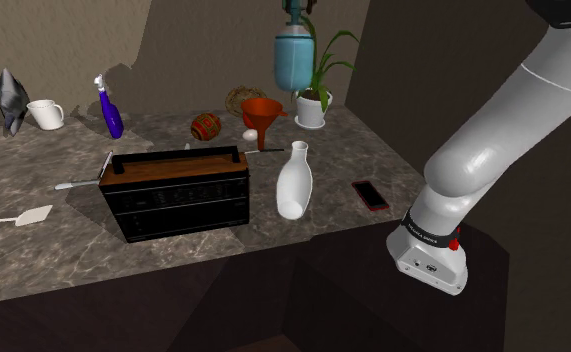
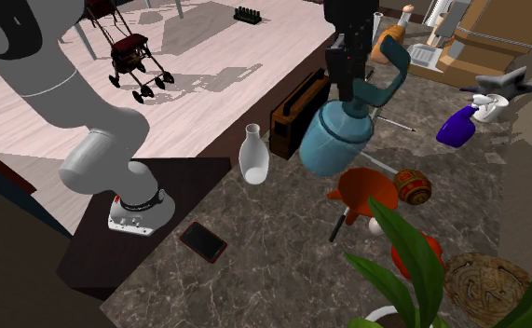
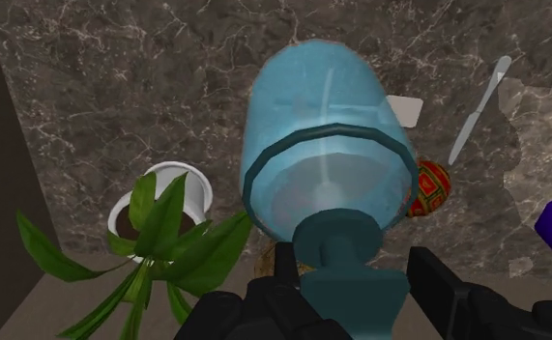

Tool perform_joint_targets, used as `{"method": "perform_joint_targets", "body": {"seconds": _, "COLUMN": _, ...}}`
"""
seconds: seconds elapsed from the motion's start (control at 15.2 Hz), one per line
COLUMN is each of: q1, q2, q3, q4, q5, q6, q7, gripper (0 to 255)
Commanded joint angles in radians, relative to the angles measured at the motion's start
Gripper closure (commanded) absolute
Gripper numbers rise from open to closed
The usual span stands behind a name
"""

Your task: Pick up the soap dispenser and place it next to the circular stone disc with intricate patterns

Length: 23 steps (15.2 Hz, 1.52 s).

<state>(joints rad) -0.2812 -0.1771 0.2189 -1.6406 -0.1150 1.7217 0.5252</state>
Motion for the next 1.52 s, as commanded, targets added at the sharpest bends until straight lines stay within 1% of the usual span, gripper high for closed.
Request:
{"method": "perform_joint_targets", "body": {"seconds": 0.0, "q1": -0.011, "q2": 0.037, "q3": -0.014, "q4": 0.009, "q5": -0.005, "q6": 0.033, "q7": -0.022, "gripper": 255}}
{"method": "perform_joint_targets", "body": {"seconds": 0.4, "q1": -0.047, "q2": 0.183, "q3": -0.053, "q4": 0.090, "q5": -0.016, "q6": 0.105, "q7": -0.089, "gripper": 255}}
{"method": "perform_joint_targets", "body": {"seconds": 0.73, "q1": -0.075, "q2": 0.328, "q3": -0.079, "q4": 0.203, "q5": -0.022, "q6": 0.141, "q7": -0.142, "gripper": 255}}
{"method": "perform_joint_targets", "body": {"seconds": 0.92, "q1": -0.090, "q2": 0.426, "q3": -0.092, "q4": 0.296, "q5": -0.024, "q6": 0.149, "q7": -0.173, "gripper": 255}}
{"method": "perform_joint_targets", "body": {"seconds": 1.12, "q1": -0.105, "q2": 0.535, "q3": -0.102, "q4": 0.413, "q5": -0.025, "q6": 0.144, "q7": -0.203, "gripper": 255}}
{"method": "perform_joint_targets", "body": {"seconds": 1.39, "q1": -0.119, "q2": 0.709, "q3": -0.115, "q4": 0.627, "q5": -0.025, "q6": 0.107, "q7": -0.244, "gripper": 255}}
{"method": "perform_joint_targets", "body": {"seconds": 1.45, "q1": -0.121, "q2": 0.702, "q3": -0.115, "q4": 0.603, "q5": -0.025, "q6": 0.125, "q7": -0.243, "gripper": 255}}
